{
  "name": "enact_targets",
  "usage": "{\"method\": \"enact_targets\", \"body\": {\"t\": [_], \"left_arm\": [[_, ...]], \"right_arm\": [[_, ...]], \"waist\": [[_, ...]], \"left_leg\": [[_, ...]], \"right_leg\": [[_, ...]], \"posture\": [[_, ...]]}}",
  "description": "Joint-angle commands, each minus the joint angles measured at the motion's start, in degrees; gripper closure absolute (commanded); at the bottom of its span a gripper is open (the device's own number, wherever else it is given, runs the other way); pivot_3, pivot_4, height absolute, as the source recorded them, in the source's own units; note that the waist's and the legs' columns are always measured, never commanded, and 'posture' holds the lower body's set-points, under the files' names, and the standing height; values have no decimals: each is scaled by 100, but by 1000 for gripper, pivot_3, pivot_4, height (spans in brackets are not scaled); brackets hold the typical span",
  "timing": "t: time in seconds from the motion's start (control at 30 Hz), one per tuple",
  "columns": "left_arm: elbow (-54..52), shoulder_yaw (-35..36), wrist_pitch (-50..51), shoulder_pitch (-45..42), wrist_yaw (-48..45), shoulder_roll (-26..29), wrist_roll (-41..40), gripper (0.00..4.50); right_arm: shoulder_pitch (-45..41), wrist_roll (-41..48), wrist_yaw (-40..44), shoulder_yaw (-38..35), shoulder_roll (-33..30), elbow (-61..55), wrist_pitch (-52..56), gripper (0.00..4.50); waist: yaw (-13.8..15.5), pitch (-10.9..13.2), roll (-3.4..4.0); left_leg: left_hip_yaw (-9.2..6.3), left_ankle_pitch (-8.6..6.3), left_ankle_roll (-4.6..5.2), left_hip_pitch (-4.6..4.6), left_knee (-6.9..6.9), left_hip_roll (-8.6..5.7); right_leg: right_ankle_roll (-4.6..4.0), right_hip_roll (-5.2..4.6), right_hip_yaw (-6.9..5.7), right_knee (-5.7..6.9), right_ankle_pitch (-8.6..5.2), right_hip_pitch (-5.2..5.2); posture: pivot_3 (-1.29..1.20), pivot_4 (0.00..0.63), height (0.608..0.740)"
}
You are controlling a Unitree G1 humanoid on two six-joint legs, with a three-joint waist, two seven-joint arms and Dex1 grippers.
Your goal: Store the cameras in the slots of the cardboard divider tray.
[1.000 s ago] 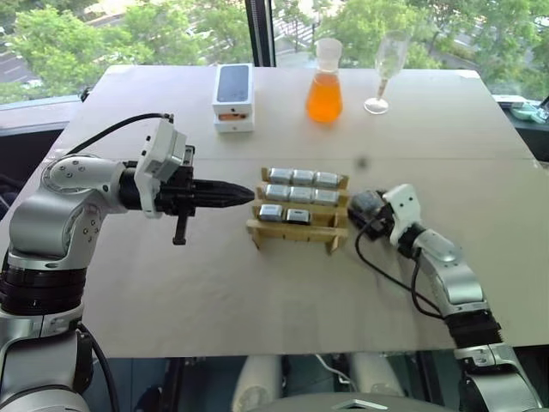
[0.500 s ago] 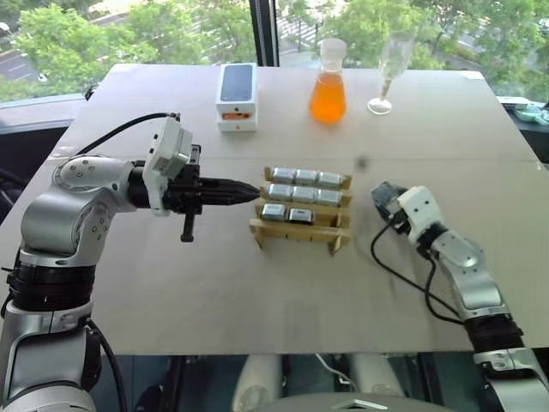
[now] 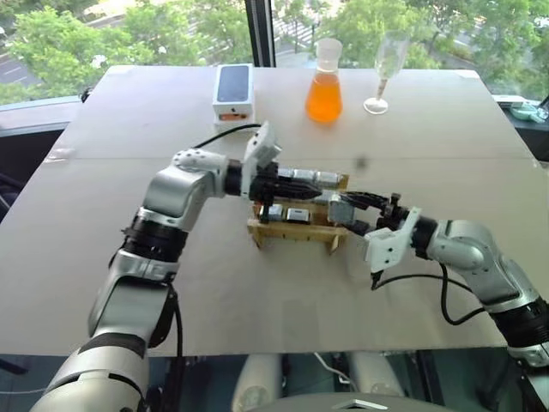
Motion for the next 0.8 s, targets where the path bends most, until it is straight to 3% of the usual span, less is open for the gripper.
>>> {"method": "enact_targets", "body": {"t": [0.03,0.37,0.8], "left_arm": [[47,-93,-118,-173,-426,59,120,4500],[255,-89,-262,-227,-541,-5,412,55],[456,-101,-175,-280,-529,-204,490,55]], "right_arm": [[-105,-233,-310,9,142,-43,-44,2545],[-9,-371,-409,25,226,-181,74,2545],[-254,-383,-423,279,289,-242,-352,2545]], "waist": [[-3,0,0],[12,0,0],[-1,0,0]], "left_leg": [[-1,0,0,0,-1,0],[-3,0,0,-2,5,-3],[-6,0,0,-1,5,-3]], "right_leg": [[0,0,0,-2,0,0],[1,-3,0,3,1,1],[1,-3,0,4,1,1]], "posture": [[0,150,740],[0,150,740],[0,150,740]]}}
